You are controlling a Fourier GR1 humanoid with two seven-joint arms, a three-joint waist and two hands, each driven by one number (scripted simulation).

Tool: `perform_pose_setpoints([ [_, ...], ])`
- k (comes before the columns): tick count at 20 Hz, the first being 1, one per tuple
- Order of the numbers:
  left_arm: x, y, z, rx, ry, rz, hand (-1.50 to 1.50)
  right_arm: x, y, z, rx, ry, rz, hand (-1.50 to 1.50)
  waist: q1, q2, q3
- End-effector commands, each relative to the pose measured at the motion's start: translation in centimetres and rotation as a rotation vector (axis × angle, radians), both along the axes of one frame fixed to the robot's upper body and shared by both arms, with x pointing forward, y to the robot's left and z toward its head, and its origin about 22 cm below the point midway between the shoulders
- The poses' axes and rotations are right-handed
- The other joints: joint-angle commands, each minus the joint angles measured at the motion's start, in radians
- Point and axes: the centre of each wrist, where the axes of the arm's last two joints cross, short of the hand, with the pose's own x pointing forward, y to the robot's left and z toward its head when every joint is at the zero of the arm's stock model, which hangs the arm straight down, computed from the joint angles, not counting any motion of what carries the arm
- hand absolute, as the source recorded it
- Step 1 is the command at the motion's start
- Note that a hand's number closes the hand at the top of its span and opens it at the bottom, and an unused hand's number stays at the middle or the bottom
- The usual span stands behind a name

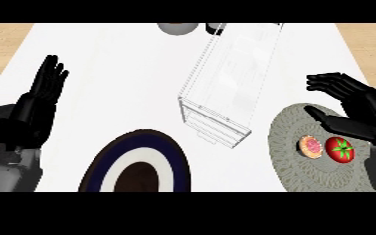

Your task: Pick the tomato from the placemat and place it in the tiered shelf

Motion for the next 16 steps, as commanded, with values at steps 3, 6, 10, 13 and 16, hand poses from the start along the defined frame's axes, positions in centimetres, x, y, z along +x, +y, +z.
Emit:
perform_pose_setpoints([
  [3,-1.2,-2.0,-2.4,-0.042,0.084,0.067,0.00,0.3,-8.9,1.0,0.108,-0.036,0.123,-1.50,0.010,0.003,-0.001],
  [6,-0.2,-2.9,-1.4,-0.041,0.082,0.075,0.00,-0.1,-10.3,3.5,-0.014,-0.039,0.285,-1.50,-0.004,0.001,-0.002],
  [10,-1.6,-2.4,-1.0,-0.044,0.084,0.076,0.00,-1.3,-11.3,8.2,-0.353,0.058,0.433,-1.50,-0.002,-0.006,-0.002],
  [13,-1.1,-1.7,-0.7,-0.043,0.099,0.080,0.00,-1.2,-10.9,11.8,-0.528,0.078,0.493,-1.50,-0.007,-0.004,-0.003],
  [16,-1.5,-1.6,-1.3,-0.030,0.097,0.093,0.00,-1.2,-7.1,15.0,-0.791,0.026,0.488,-1.50,-0.013,-0.010,-0.005],
])
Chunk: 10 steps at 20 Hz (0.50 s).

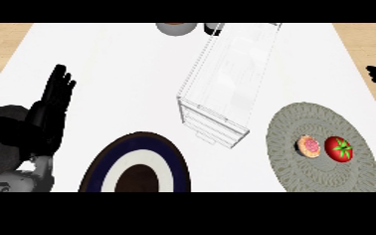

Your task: Pick the tomato from the placemat and place it in the tiered shelf

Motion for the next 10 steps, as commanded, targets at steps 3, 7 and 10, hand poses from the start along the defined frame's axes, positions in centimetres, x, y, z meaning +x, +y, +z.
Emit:
perform_pose_setpoints([
  [3,-0.2,-0.6,-0.2,-0.013,0.005,0.018,0.00,-1.1,5.4,3.5,-0.466,-0.120,0.079,-1.50,-0.009,-0.004,-0.001],
  [7,-0.5,-0.5,1.3,-0.011,0.000,-0.004,0.00,-2.2,7.4,1.4,-0.623,-0.121,0.025,-1.50,0.000,0.000,0.001],
  [10,-0.3,-1.3,1.3,-0.010,0.003,-0.013,0.00,-2.7,9.0,-1.2,-0.658,-0.093,-0.015,-1.50,0.003,0.003,0.001],
])
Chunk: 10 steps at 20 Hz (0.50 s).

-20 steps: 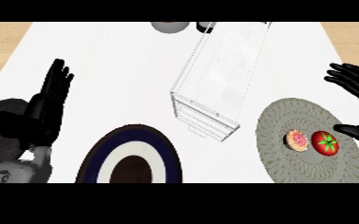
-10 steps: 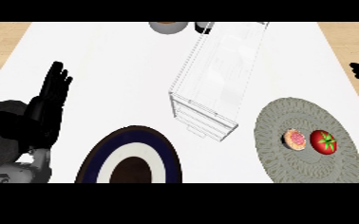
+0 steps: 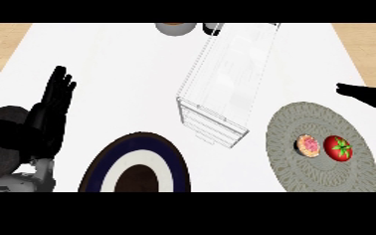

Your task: Pick the tomato from the placemat and place it in the tiered shelf

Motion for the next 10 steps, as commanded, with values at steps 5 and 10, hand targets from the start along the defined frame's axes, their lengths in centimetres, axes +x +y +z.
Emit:
perform_pose_setpoints([
  [5,-0.8,0.4,-0.6,0.000,0.006,-0.009,0.00,-0.7,2.4,-3.1,-0.243,-0.039,-0.050,-1.50,0.014,0.004,0.001],
  [10,1.2,-2.6,-0.2,0.005,-0.003,-0.004,0.00,-1.5,3.7,-5.8,-0.428,-0.047,-0.080,-1.50,0.003,0.006,0.001],
])
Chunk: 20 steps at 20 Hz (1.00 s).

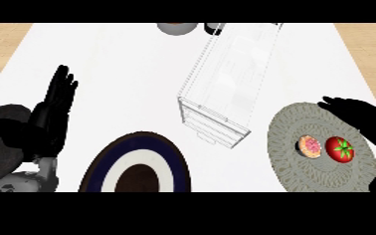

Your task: Pick the tomato from the placemat and place it in the tiered shelf

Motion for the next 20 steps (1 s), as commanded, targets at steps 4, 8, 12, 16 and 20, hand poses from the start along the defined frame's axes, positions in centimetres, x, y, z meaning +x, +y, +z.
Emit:
perform_pose_setpoints([
  [4,0.9,0.1,1.4,0.006,0.006,0.010,0.00,-0.7,0.7,-4.6,-0.156,-0.003,-0.059,-1.50,0.000,0.000,0.000],
  [8,-1.1,0.2,-1.5,0.004,0.005,0.008,0.00,1.6,-1.7,-3.3,-0.110,0.016,-0.079,-1.50,0.002,0.000,0.000],
  [12,0.5,-1.2,0.5,0.016,-0.012,-0.010,0.00,1.6,-3.6,-5.6,-0.074,0.014,-0.059,-1.50,0.001,0.001,0.000],
  [16,-1.5,-1.2,0.7,0.002,-0.002,-0.005,0.00,0.6,-3.5,-6.1,-0.110,0.019,-0.071,-1.50,0.000,-0.001,0.000],
  [20,-0.1,2.1,0.3,0.007,-0.011,0.003,0.00,-0.5,-3.3,-7.0,-0.109,0.033,-0.075,-1.50,-0.004,-0.001,0.000],
])
